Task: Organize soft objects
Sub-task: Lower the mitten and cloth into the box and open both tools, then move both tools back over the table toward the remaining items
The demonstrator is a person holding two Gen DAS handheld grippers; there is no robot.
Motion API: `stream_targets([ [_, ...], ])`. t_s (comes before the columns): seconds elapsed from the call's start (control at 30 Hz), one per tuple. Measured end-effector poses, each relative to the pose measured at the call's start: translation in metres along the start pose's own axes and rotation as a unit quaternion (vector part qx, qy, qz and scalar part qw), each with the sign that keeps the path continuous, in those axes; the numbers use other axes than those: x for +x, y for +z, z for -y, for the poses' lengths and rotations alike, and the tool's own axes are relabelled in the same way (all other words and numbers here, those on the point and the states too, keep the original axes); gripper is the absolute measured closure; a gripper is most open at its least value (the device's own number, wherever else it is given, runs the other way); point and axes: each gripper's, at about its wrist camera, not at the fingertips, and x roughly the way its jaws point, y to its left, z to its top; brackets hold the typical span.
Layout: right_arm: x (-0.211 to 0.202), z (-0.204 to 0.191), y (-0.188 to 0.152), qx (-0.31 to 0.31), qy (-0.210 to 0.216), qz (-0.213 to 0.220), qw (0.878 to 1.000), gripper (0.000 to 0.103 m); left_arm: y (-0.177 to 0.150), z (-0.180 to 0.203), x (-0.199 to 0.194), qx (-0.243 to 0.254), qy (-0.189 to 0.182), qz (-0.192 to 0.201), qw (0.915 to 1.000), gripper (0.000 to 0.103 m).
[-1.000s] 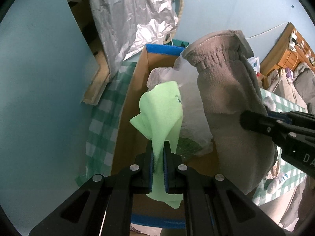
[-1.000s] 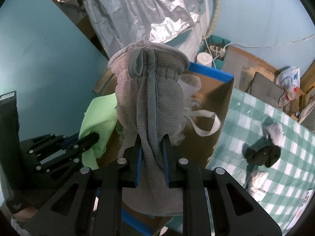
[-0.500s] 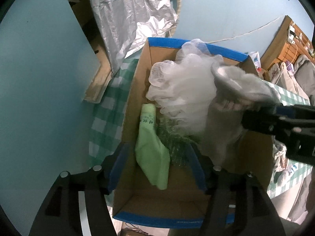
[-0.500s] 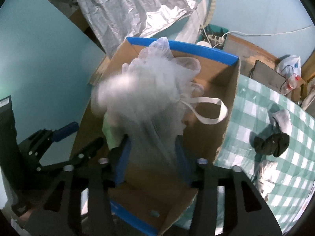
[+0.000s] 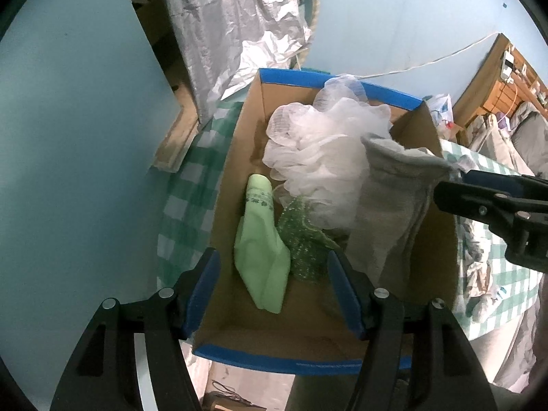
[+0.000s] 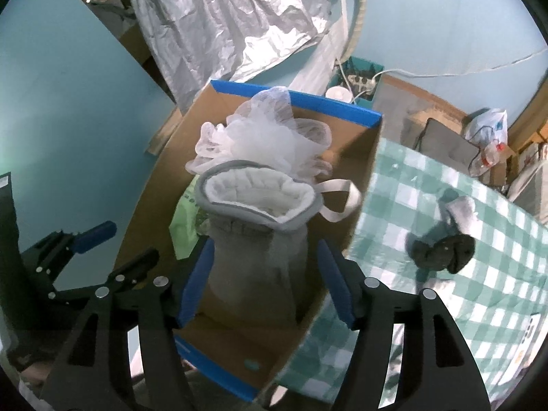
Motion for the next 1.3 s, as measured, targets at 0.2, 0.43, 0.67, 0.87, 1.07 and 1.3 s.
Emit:
stream_targets([
  [0.2,-0.012,0.010,-0.007,0.003,-0.011,0.006,1.000,0.036,-0.002,0.011,-0.012,-0.001,-0.008,0.006,1.0000,0.036],
  [0.43,-0.028,0.033,-0.018,0.017,-0.022,0.008,1.000,0.035,-0.001,0.033,-0.022,0.010,-0.020,0.010,0.9997,0.036],
  [0.67,-0.047,0.058,-0.032,0.034,-0.033,0.014,0.999,0.035,0.000,0.058,-0.027,0.027,-0.030,0.010,0.9991,0.036],
  [0.87,-0.059,0.082,-0.044,0.049,-0.043,0.015,0.998,0.034,0.002,0.081,-0.033,0.045,-0.038,0.015,0.9982,0.036],
  [1.07,-0.068,0.107,-0.058,0.066,-0.056,0.012,0.996,0.034,0.003,0.100,-0.036,0.056,-0.046,0.016,0.9973,0.036],
  [1.3,-0.077,0.133,-0.080,0.089,-0.067,0.007,0.994,0.034,0.002,0.129,-0.036,0.077,-0.057,0.014,0.9953,0.036],
])
